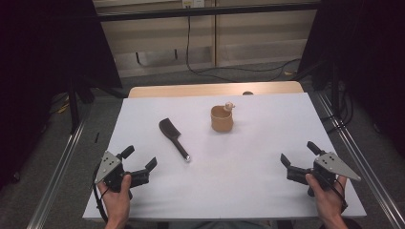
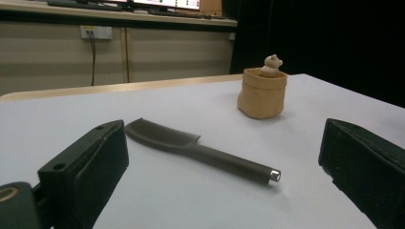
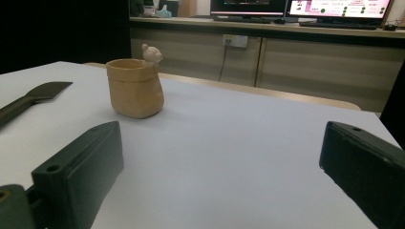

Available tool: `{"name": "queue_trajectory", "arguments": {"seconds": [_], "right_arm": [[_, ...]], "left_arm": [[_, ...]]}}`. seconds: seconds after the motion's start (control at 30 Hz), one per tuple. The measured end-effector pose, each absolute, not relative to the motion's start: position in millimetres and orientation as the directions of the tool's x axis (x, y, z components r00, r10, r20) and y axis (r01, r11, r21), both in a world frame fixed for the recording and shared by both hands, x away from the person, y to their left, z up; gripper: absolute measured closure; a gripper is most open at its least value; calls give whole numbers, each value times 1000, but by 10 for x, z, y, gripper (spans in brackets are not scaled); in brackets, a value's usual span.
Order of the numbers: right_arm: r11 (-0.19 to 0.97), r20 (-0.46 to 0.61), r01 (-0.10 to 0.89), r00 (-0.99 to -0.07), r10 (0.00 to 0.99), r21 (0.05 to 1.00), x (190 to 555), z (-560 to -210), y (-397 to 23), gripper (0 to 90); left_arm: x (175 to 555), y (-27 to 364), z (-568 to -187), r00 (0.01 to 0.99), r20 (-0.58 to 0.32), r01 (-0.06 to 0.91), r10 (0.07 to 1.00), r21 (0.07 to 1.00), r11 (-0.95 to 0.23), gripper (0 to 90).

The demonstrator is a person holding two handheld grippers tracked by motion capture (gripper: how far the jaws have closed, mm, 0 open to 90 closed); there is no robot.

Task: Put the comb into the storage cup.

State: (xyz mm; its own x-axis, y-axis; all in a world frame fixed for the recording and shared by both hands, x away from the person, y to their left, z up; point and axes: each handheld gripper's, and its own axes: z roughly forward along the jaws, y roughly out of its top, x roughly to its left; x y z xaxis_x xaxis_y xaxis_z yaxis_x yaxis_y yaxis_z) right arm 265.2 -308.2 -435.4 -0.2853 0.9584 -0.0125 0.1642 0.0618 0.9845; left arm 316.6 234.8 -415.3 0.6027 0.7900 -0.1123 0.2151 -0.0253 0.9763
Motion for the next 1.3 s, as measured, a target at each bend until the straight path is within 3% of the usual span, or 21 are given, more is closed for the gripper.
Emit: {"name": "queue_trajectory", "arguments": {"seconds": [0.4,0.93,1.3], "right_arm": [[72,-20,164,-296,955,984,2654,-4354,-3067,6],[77,-21,168,-312,950,983,2663,-4361,-3050,1],[79,-24,166,-310,950,983,2663,-4359,-3052,1]], "left_arm": [[3262,2186,-4095,687,-104,188,719,981,-38,36],[3470,2026,-4047,658,-79,164,749,986,-40,13],[3630,1878,-3981,644,-15,110,765,991,-74,17]]}}
